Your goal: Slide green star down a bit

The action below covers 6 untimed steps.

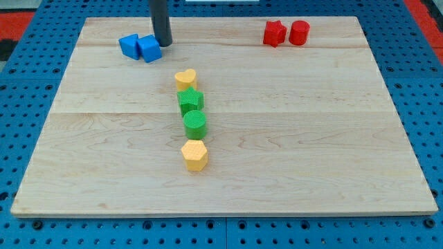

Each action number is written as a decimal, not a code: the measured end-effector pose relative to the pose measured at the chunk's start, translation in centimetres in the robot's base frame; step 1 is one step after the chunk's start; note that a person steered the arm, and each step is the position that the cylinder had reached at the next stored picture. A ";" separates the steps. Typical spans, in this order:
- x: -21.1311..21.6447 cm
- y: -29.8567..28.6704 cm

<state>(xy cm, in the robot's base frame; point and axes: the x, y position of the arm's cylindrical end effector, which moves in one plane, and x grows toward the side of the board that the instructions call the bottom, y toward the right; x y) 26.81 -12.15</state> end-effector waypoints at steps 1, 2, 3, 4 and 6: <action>1.2 0.0; 2.7 3.2; 4.3 8.0; 6.4 11.2; 11.3 10.1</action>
<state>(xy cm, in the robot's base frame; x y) 38.13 -2.05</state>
